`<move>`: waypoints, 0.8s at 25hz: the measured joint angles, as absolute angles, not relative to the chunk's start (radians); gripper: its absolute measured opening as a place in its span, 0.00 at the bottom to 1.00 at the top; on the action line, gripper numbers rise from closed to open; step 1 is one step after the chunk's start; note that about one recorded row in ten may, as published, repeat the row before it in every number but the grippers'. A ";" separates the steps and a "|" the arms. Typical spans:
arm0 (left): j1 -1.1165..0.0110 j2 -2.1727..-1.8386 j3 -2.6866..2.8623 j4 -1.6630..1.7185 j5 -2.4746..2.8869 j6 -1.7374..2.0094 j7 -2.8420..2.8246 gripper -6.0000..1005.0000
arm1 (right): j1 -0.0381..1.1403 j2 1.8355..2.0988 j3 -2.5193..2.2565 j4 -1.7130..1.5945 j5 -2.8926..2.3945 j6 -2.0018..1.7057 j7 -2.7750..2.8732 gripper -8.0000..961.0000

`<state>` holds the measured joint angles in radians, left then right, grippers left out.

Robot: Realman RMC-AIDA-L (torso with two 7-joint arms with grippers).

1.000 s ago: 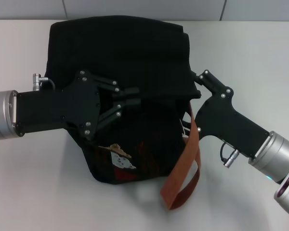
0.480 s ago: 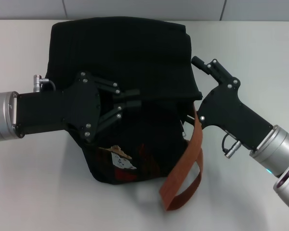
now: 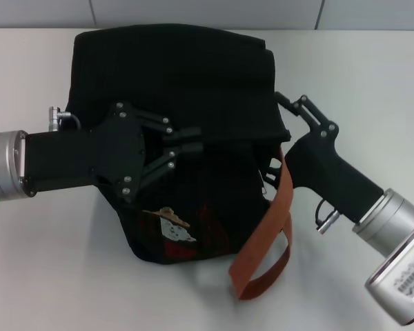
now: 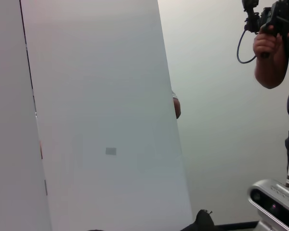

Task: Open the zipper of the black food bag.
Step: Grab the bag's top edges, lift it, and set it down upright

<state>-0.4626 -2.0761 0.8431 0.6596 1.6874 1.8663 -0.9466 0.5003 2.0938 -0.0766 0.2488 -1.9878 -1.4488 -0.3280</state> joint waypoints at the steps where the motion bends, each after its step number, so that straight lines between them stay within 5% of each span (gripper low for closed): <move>1: -0.463 -2.077 0.843 0.660 1.687 1.866 -0.947 0.10 | 0.497 2.094 -0.077 0.255 -1.989 -1.445 -0.348 0.87; 20: -0.474 -2.074 0.839 0.636 1.679 1.864 -0.946 0.10 | 0.466 2.094 -0.077 0.309 -1.992 -1.514 -0.497 0.87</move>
